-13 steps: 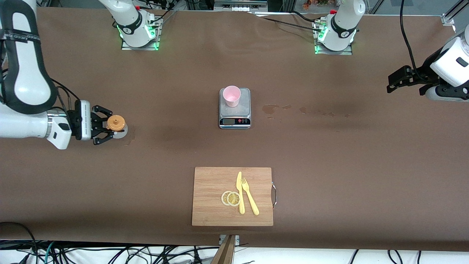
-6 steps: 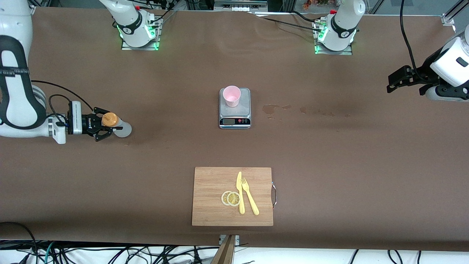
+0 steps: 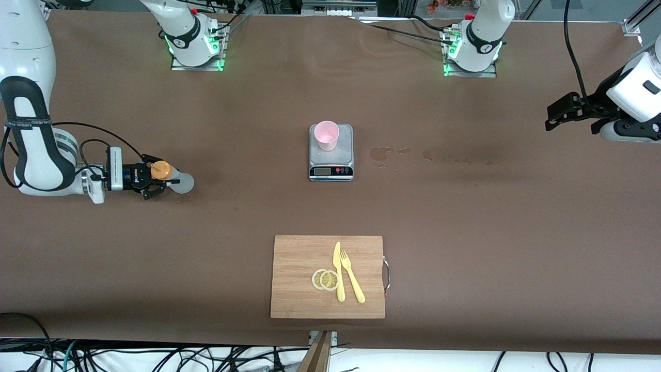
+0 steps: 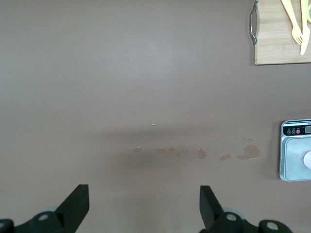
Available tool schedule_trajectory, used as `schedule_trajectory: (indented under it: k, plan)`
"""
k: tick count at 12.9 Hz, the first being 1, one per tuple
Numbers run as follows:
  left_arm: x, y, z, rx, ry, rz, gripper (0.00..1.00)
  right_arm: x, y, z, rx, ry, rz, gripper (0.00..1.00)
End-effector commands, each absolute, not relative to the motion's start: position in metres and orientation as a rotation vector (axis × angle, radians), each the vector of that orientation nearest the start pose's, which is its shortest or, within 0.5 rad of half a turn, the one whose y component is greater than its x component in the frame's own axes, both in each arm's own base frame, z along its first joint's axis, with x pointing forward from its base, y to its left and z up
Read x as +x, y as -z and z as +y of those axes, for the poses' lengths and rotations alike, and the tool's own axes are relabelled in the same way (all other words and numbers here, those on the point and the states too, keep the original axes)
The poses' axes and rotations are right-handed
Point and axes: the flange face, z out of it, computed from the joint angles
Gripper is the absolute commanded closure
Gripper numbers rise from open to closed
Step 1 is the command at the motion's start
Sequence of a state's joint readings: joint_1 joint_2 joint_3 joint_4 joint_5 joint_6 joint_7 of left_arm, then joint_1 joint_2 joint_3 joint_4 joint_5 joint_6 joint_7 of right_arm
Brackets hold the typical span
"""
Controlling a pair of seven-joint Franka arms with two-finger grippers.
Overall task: Add sauce to pink cup with both arms
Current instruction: 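Lower the squeeze bottle onto the table and open the right gripper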
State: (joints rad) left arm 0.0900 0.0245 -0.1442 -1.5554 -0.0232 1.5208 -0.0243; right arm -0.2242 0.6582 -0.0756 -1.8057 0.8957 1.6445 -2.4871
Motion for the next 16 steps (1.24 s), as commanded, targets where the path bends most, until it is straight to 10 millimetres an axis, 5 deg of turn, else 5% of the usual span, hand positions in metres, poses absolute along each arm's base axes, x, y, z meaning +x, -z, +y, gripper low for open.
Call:
schedule_trajectory:
  k: [1, 3, 6, 7, 8, 9, 16]
  plan:
    - [0.558, -0.620, -0.031, -3.189, -0.103, 0.042, 0.00, 0.574, -0.168, -0.095, -1.408, 0.766, -1.610, 0.87]
    - [0.558, -0.620, -0.031, -3.189, -0.103, 0.042, 0.00, 0.575, -0.164, -0.094, -1.412, 0.780, -1.595, 0.84]
    - [0.558, -0.620, -0.031, -3.189, -0.103, 0.042, 0.00, 0.580, -0.161, -0.095, -1.431, 0.801, -1.582, 0.62]
    - [0.558, -0.620, -0.031, -3.189, -0.103, 0.042, 0.00, 0.580, -0.161, -0.095, -1.434, 0.798, -1.579, 0.45]
    - [0.558, -0.620, -0.031, -3.189, -0.103, 0.042, 0.00, 0.580, -0.160, -0.095, -1.437, 0.796, -1.575, 0.15]
    - [0.558, -0.620, -0.031, -3.189, -0.103, 0.042, 0.00, 0.581, -0.161, -0.095, -1.438, 0.796, -1.575, 0.00]
    - [0.558, -0.620, -0.031, -3.189, -0.103, 0.042, 0.00, 0.588, -0.187, -0.127, -1.481, 0.768, -1.641, 0.00]
